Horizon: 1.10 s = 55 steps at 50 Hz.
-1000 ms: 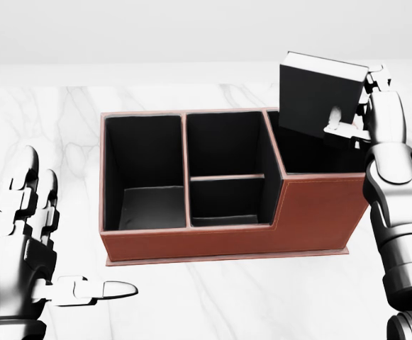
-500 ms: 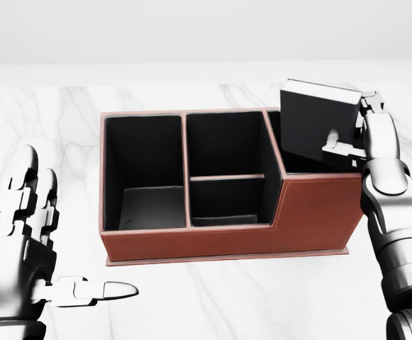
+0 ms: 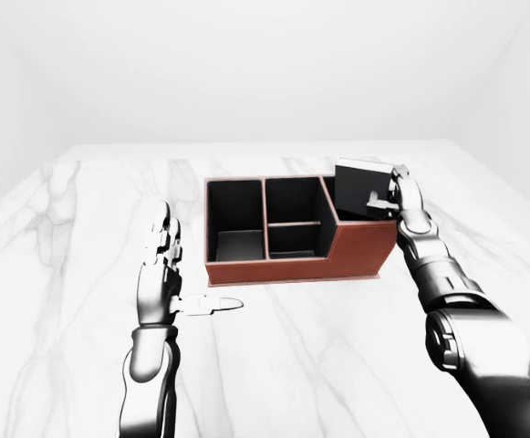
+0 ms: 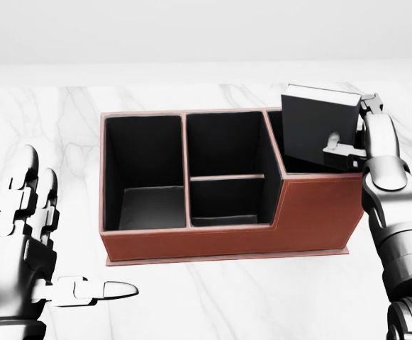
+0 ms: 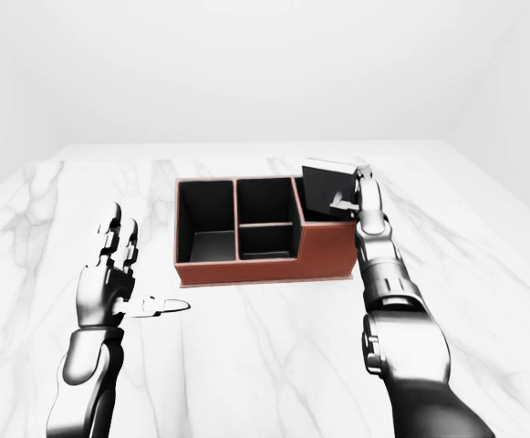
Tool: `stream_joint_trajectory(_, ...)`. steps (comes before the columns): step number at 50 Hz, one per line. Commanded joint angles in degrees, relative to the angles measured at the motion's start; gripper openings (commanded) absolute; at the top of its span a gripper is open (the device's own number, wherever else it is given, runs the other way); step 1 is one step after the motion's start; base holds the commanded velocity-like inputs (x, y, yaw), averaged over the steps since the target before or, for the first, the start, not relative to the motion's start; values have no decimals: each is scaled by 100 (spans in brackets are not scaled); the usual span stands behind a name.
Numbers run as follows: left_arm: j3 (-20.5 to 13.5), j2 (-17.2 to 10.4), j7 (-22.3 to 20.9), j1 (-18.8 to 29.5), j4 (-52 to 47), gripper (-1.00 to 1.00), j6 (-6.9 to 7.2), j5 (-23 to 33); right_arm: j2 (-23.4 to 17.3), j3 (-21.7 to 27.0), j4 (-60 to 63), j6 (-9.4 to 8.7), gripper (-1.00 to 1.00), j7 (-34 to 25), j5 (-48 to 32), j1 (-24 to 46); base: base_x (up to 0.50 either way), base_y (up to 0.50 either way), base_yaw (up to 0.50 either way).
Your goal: Pick up the book and place it in the right compartment of the caddy.
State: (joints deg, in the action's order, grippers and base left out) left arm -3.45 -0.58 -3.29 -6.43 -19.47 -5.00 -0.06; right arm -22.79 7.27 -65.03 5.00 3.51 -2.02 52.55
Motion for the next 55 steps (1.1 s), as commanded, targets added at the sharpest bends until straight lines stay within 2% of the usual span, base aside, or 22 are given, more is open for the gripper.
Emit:
stream_joint_trajectory(1, 13, 1, -59, -41, 67, 100, 0, -36, -21, 228, -157, 0, -100, 41, 8, 355, 0, 0, 0)
stream_joint_trajectory(50, 28, -6, -75, -39, 138, 100, 0, 3, 83, 244, -687, 0, -100, 221, -332, 360, 0, 0, 0)
stream_joint_trajectory(51, 29, -6, -76, -42, 125, 100, 0, 4, 87, 241, -685, 0, -63, 197, -333, 355, 1, 0, 0)
stream_joint_trajectory(53, 30, -5, -77, -46, 114, 100, 0, 3, 87, 244, -673, 0, 78, 202, -330, 355, 0, 0, 1)
stream_joint_trajectory(54, 31, -4, -77, -48, 104, 100, 0, 5, 83, 248, -667, 0, 100, 172, -320, 370, 0, 0, 0)
stream_joint_trajectory(55, 33, -3, -77, -49, 98, 100, 0, 7, 77, 248, -661, 0, 100, 157, -317, 377, 0, 0, 0)
